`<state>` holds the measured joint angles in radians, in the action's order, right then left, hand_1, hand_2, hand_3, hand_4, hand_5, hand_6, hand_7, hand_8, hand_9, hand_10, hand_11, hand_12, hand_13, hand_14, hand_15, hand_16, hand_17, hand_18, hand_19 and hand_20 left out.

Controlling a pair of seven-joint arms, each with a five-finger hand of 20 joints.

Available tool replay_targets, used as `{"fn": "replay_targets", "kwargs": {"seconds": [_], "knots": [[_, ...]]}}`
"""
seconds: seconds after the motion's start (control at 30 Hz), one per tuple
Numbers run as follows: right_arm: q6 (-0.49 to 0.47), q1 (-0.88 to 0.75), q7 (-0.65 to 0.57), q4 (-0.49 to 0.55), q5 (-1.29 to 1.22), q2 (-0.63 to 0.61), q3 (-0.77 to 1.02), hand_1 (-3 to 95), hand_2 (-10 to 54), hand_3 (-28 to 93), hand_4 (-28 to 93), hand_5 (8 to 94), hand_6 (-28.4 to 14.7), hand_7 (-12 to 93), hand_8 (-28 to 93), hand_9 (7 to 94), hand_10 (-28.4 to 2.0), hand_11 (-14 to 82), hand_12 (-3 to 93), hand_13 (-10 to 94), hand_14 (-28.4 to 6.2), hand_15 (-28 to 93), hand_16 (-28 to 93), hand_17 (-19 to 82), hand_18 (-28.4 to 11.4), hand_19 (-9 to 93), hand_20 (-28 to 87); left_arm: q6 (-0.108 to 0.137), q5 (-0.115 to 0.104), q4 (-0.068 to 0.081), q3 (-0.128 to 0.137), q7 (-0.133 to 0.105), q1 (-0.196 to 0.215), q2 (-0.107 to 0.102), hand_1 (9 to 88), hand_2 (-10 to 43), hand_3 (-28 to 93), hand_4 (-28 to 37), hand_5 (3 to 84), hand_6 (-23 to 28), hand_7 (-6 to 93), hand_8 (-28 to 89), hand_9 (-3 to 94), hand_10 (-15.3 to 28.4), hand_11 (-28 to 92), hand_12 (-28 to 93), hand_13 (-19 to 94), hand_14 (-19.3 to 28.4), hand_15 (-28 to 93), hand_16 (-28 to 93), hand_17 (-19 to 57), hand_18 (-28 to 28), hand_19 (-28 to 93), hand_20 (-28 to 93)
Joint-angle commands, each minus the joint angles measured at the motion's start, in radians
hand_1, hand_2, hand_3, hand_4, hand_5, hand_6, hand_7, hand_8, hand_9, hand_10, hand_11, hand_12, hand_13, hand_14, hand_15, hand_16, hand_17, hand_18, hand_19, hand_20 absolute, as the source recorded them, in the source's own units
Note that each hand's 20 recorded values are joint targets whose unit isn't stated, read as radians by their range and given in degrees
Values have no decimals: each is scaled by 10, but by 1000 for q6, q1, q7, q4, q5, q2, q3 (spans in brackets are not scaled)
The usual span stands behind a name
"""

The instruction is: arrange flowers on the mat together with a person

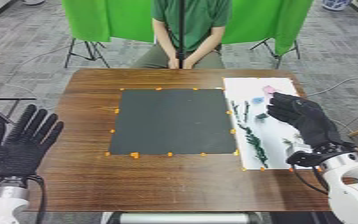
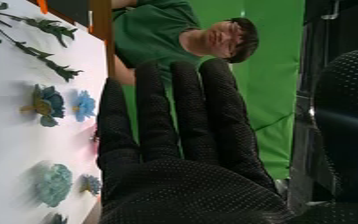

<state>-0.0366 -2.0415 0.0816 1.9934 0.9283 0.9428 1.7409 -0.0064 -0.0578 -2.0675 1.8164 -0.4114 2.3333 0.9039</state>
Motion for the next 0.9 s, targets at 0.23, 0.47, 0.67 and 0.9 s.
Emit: {"fn": "replay_targets", "kwargs": {"seconds": [0.23, 0.47, 0.67, 0.9], "knots": [[28, -11, 11, -2, -7, -3, -9, 265, -47, 710, -212, 512, -43, 127, -109, 490, -127, 60, 125, 388, -122, 122, 156, 192, -145, 108, 220, -3, 17, -4, 2, 2, 17, 10, 235, 109, 688, -283, 433, 79, 57, -77, 396, 138, 140, 87, 309, 159, 294, -56, -29, 147, 316, 140], [54, -23, 22, 3, -8, -8, -10, 264, -50, 715, -214, 527, -41, 127, -114, 475, -113, 54, 87, 315, -74, 95, 13, 202, -68, -6, 195, -1, 20, -1, 1, 5, 15, 6, 236, 110, 687, -283, 431, 75, 63, -77, 397, 138, 140, 87, 310, 158, 292, -56, -30, 147, 317, 141], [49, -34, 20, 8, -10, -7, 4, 263, -50, 719, -216, 526, -42, 126, -114, 469, -111, 55, 82, 303, -71, 106, -14, 196, -69, 0, 186, 2, 20, 3, 1, 10, 12, 8, 238, 110, 687, -283, 431, 74, 63, -77, 396, 138, 139, 86, 310, 158, 291, -55, -30, 147, 317, 140], [37, -29, 10, 5, -13, -8, 0, 259, -46, 718, -217, 521, -46, 124, -112, 454, -132, 53, 86, 309, -100, 122, -14, 207, -79, 14, 199, 2, 33, 1, 5, 14, 18, 14, 240, 112, 687, -283, 432, 73, 64, -78, 397, 138, 138, 86, 311, 158, 292, -55, -30, 147, 318, 141]]}}
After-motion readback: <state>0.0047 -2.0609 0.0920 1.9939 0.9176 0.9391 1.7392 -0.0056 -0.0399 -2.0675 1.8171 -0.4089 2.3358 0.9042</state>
